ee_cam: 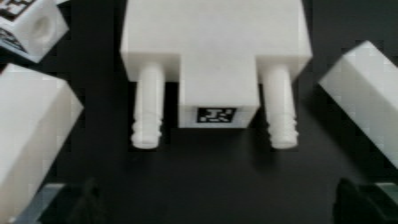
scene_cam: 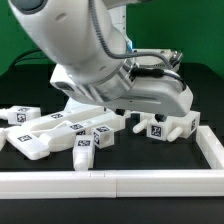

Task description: Assemble chair

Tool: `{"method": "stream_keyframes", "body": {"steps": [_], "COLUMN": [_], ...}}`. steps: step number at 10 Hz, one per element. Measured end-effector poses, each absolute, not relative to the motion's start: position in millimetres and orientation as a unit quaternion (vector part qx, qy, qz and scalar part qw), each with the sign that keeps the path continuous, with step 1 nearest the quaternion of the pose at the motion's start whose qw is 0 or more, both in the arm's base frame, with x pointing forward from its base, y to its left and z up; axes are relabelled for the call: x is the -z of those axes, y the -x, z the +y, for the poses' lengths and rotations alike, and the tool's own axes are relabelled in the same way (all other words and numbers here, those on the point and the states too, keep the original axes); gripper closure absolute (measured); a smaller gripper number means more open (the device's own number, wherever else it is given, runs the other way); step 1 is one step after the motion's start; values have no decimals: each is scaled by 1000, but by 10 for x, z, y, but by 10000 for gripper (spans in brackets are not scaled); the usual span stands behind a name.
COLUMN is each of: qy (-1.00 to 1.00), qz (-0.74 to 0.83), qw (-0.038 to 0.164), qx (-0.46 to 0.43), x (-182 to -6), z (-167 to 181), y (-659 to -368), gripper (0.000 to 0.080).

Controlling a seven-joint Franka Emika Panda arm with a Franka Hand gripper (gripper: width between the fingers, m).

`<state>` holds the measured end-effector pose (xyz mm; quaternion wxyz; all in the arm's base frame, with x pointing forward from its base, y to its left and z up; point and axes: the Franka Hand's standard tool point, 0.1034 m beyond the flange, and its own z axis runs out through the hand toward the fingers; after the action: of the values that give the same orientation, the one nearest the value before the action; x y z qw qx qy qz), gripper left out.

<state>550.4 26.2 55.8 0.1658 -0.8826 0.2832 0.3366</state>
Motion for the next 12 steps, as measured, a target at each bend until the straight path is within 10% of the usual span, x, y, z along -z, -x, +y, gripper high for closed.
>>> {"method": "stream_keyframes", "body": {"steps": [3, 5, 9, 12], "qy": [882, 836, 832, 790], "qz": [284, 330, 330, 379], "qw": [166, 215, 217, 254], "qx": [-338, -383, -389, -410], "x": [-538, -466, -429, -242], "z": [253, 241, 211, 152], "y": [-5490, -5388, -5392, -5280], "gripper": [151, 151, 151, 151]}}
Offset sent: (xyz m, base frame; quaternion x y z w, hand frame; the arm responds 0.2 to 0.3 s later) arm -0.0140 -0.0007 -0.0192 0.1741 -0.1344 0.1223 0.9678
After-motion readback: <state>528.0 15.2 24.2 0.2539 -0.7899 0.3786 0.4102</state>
